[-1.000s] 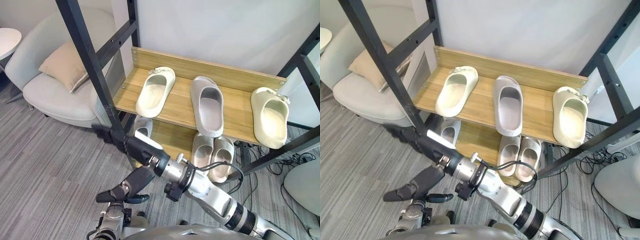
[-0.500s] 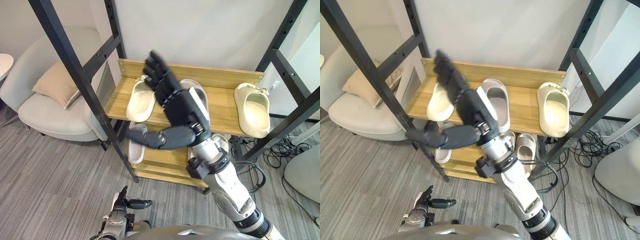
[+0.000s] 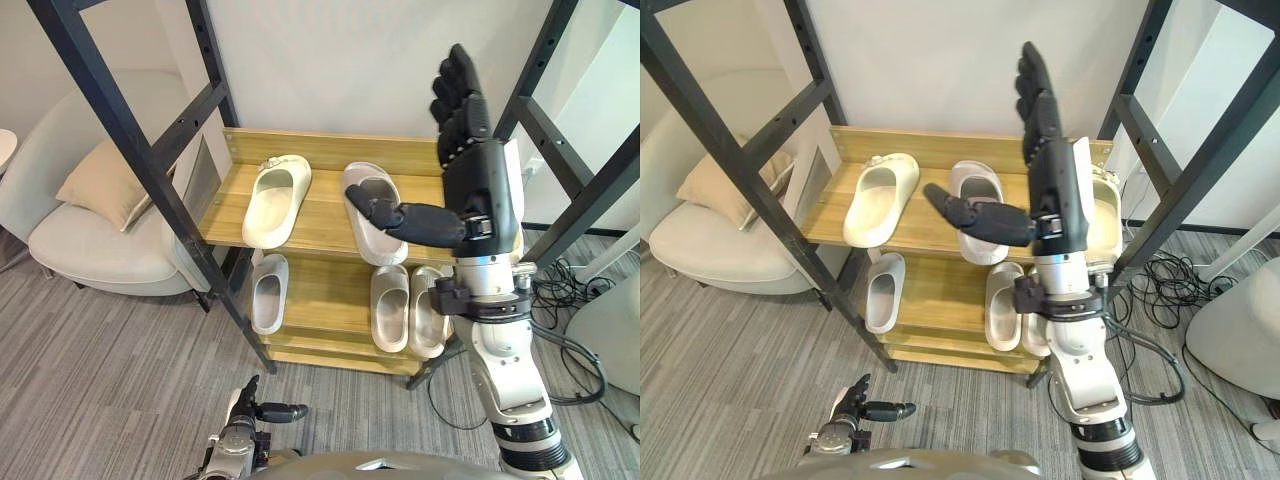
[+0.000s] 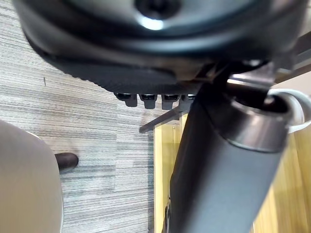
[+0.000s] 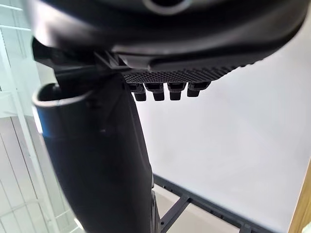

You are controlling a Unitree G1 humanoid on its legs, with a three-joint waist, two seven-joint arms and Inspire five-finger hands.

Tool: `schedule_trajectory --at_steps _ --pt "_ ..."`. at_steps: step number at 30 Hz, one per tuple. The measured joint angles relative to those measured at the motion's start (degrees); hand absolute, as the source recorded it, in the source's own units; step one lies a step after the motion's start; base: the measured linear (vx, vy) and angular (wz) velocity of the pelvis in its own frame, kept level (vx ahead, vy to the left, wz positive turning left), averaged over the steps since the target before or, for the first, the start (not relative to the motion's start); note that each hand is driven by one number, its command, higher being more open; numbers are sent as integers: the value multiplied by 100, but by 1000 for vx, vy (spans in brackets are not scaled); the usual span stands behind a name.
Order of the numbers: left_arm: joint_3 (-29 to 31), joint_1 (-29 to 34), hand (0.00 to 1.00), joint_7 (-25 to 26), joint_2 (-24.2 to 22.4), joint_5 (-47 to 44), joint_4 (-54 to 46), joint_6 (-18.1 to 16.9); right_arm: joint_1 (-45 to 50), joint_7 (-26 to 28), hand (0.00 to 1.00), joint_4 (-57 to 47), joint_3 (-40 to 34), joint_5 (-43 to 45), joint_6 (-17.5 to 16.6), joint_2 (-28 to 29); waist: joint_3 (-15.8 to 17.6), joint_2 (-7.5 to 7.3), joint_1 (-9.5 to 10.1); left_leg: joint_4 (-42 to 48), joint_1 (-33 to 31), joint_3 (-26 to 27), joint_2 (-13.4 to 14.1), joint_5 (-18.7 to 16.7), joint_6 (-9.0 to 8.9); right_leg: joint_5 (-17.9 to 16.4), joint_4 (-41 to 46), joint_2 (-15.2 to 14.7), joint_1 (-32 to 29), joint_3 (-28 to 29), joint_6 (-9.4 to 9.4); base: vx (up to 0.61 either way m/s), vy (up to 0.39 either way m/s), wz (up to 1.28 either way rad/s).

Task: Organize the slippers on the shoe rack

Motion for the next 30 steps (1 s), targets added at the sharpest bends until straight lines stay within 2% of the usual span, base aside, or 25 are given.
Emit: schedule_trajectory --at_steps 5,10,20,30 --pt "3 6 100 -96 -2 2 -2 1 0 -73 100 251 -488 -387 95 -237 -8 14 -23 -32 0 4 -1 1 1 1 -17 5 2 2 1 0 0 0" --pt "4 8 100 -123 -4 2 0 1 -1 -118 100 644 -644 -463 251 -273 -12 19 -23 -40 1 4 -10 0 1 6 -31 8 -2 2 7 0 0 0" --pt "10 8 100 -240 14 0 -2 0 -34 -123 100 1623 -661 -718 516 -815 5 -8 -22 -71 -41 -5 -33 0 2 56 -159 5 -9 -5 53 0 0 0" --pt "18 8 100 -257 38 0 -29 -30 -430 -110 100 2342 -463 -832 566 -959 27 -46 -20 -71 -160 -63 -40 2 4 63 -169 3 -100 -45 61 -2 -2 1"
